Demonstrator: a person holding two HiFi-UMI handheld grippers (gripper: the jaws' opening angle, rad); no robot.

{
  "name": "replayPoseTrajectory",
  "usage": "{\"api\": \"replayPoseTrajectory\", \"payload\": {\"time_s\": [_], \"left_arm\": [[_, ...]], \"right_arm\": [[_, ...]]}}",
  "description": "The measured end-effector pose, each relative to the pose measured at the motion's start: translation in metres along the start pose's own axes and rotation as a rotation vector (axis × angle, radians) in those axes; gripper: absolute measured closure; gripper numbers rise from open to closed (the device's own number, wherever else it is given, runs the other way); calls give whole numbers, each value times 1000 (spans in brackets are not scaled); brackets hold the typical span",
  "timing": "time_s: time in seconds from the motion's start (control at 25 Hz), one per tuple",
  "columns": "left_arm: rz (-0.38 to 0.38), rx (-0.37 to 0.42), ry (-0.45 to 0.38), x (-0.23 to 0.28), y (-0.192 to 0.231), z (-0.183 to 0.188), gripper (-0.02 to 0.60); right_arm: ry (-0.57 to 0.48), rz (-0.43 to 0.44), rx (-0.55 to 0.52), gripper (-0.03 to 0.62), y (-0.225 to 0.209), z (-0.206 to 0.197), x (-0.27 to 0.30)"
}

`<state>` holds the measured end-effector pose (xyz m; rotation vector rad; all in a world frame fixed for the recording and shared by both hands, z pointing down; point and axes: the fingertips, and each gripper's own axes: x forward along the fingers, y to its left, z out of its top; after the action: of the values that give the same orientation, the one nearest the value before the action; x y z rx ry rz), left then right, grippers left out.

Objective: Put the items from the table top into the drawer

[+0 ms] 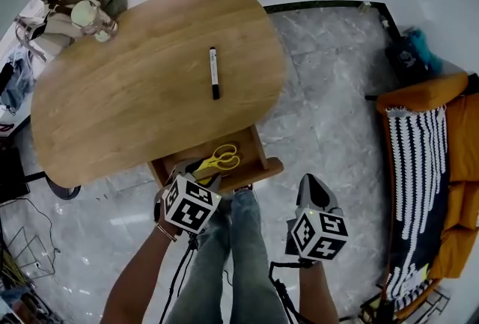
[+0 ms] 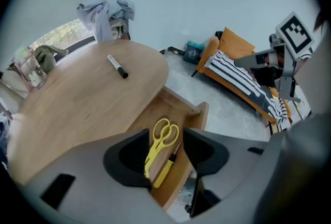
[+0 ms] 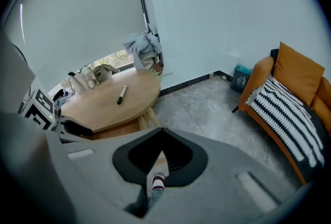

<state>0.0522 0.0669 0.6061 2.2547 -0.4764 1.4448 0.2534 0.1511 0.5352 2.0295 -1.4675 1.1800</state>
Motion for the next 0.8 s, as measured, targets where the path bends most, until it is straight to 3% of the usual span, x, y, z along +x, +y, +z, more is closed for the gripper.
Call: {"api": "replayPoseTrajectory", "payload": {"time_s": [0.36, 0.8], "left_arm": [[82, -263, -126, 3, 31, 56, 379], [205, -430, -147, 24, 88, 107, 379]], "right_arm": [[16, 18, -35, 589, -1, 31, 19], [40, 36, -77, 589, -16, 78, 56]]}}
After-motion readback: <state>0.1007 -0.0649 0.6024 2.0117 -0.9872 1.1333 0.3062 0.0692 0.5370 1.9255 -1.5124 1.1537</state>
